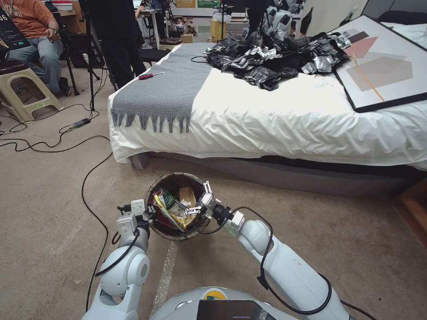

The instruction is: Pick up the trash bin, then pick up the garbage from the floor and place it into the trash bin.

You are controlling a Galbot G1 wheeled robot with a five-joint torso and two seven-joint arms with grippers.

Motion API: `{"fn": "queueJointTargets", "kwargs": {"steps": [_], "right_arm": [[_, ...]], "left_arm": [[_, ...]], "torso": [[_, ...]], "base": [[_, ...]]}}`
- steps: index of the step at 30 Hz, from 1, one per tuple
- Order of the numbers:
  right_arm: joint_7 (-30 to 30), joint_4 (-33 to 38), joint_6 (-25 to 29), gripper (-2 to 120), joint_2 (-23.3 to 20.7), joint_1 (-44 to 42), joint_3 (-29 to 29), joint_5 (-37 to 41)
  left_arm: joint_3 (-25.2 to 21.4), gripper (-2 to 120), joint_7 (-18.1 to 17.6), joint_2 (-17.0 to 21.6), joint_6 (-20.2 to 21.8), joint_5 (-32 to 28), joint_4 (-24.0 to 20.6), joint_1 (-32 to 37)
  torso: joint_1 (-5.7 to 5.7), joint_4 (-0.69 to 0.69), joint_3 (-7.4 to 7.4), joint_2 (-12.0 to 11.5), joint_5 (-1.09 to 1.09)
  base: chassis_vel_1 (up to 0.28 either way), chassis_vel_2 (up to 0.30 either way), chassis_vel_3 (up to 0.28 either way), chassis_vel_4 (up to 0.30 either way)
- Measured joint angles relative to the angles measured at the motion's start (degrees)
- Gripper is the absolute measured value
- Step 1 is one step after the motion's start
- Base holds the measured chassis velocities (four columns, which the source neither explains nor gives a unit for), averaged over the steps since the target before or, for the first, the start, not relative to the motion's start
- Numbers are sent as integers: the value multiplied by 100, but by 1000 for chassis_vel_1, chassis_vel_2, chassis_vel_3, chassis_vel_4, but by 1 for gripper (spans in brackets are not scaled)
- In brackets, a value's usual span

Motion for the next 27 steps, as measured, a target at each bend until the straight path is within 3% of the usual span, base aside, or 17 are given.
{"fn": "queueJointTargets", "kwargs": {"steps": [6, 10, 13, 14, 15, 20, 27], "right_arm": [[6, 167, -21, 100, -33, -1, 34, 22], [139, 687, -26, 100, -2, -153, 335, -12], [1116, 1622, -505, 100, 173, -1019, 1264, -531], [1116, 1622, -505, 100, 173, -1019, 1264, -531], [1492, 1788, -658, 100, 291, -1531, 1637, -582], [1733, 1560, -381, 100, 749, -2350, 2528, -581], [1724, 1364, -191, 100, 984, -2447, 2637, -584]], "left_arm": [[0, 0, 0, 0, 0, 0, 0, 0], [0, 0, 0, 0, 0, 0, 0, 0], [0, 0, 0, 0, 0, 0, 0, 0], [0, 0, 0, 0, 0, 0, 0, 0], [0, 0, 0, 0, 0, 0, 0, 0], [0, 0, 0, 0, 0, 0, 0, 0], [0, 0, 0, 0, 0, 0, 0, 0]], "torso": [[0, 0, 0, 0, 1], [0, 2, 0, 0, 0], [0, 0, -1, 0, -1], [0, 0, -1, 0, -1], [0, -2, -1, 0, 2], [0, 0, -1, 0, 1], [0, 1, 0, 0, 1]], "base": [[0, 0, 0, 0], [0, 0, 0, 0], [0, 0, 0, 0], [0, 0, 0, 0], [0, 0, 0, 0], [0, 0, 0, 0], [0, 0, 0, 0]]}}
